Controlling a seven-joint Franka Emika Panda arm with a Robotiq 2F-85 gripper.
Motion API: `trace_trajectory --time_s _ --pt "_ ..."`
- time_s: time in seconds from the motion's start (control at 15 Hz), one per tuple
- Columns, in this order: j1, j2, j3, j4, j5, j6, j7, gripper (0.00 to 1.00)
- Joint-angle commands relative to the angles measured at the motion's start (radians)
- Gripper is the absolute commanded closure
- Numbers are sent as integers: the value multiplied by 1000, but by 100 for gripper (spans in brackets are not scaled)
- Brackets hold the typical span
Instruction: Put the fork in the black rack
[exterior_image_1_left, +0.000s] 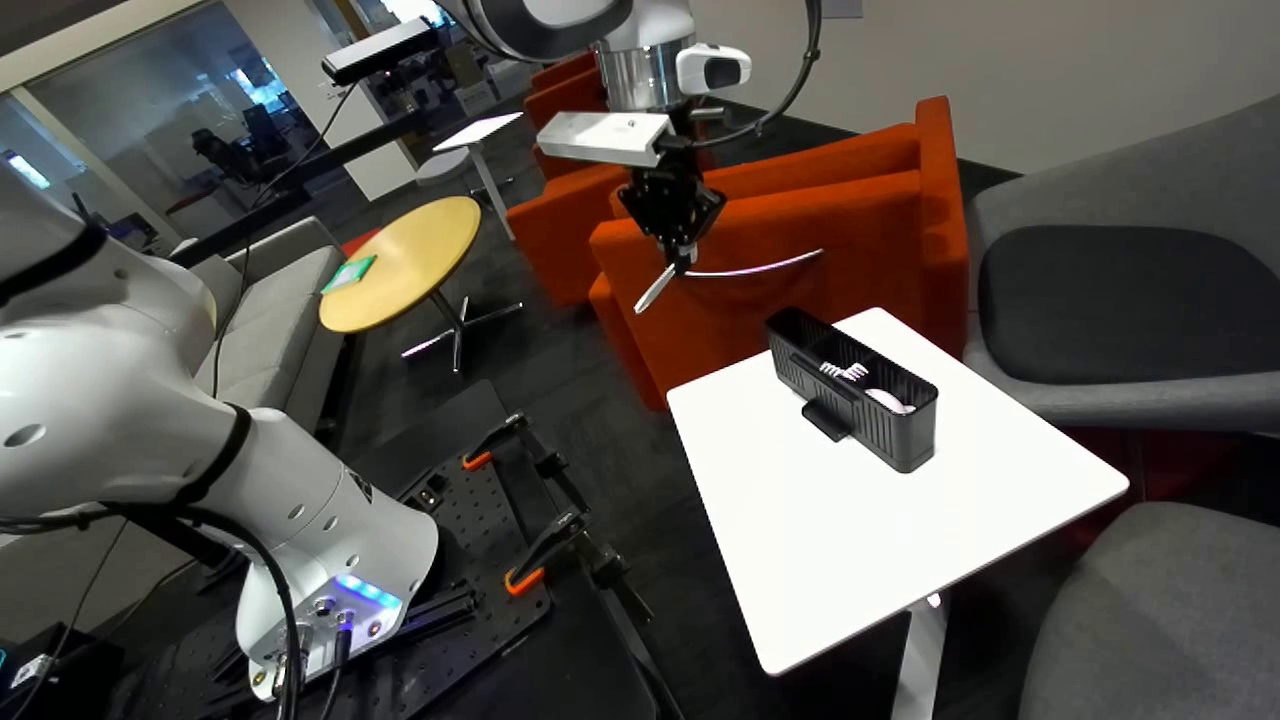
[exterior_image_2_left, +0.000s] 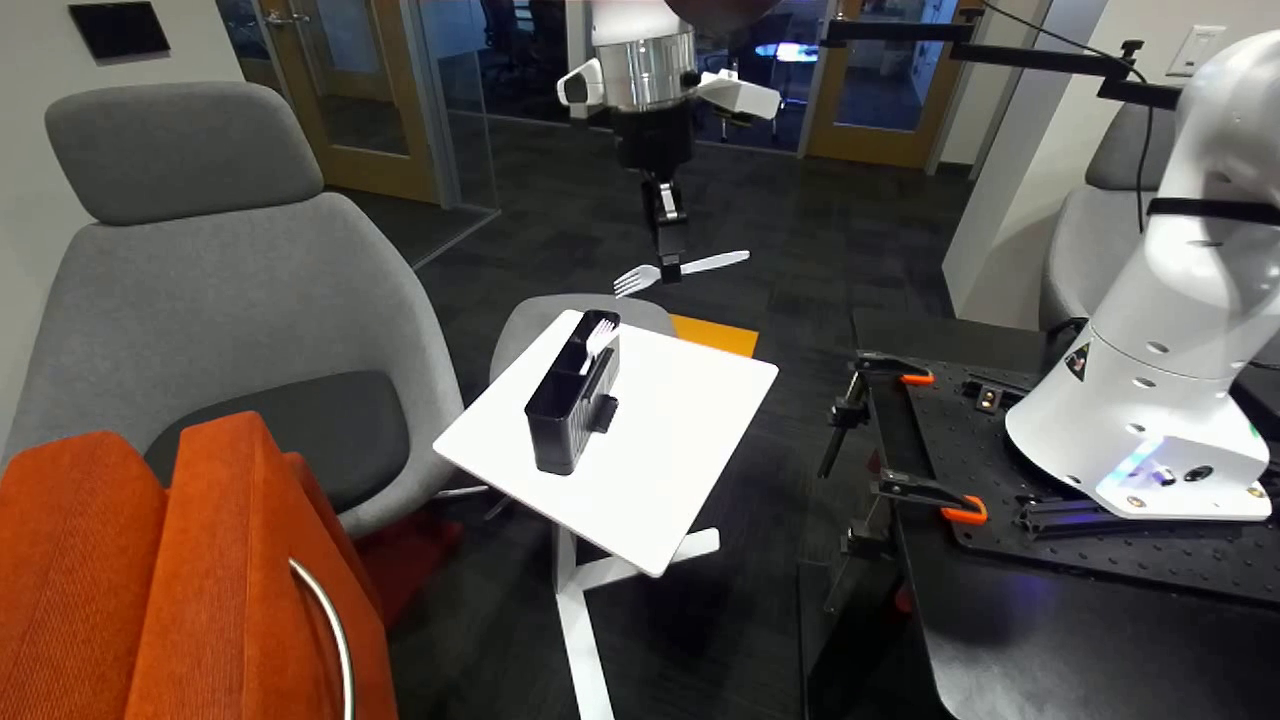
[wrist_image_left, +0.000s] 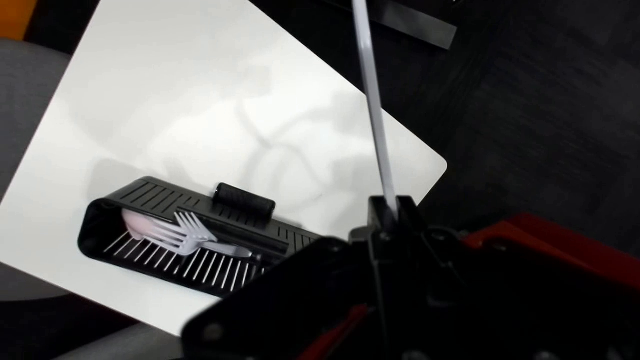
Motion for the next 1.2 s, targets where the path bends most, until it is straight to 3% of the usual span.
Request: trace_trajectory --time_s 0.0,0.13,0.2,0.53,0.87,1.13 --pt "37 1 -36 1 2 -2 -1 94" --pt "40 3 -35 1 2 -2 0 94" --pt "40 3 -35 1 2 -2 0 98" --pt "94 14 -39 -20 -81 148 194 98" --pt "148 53 -62 -44 -277 380 585 98" --pt "194 120 -139 -18 -465 494 914 98"
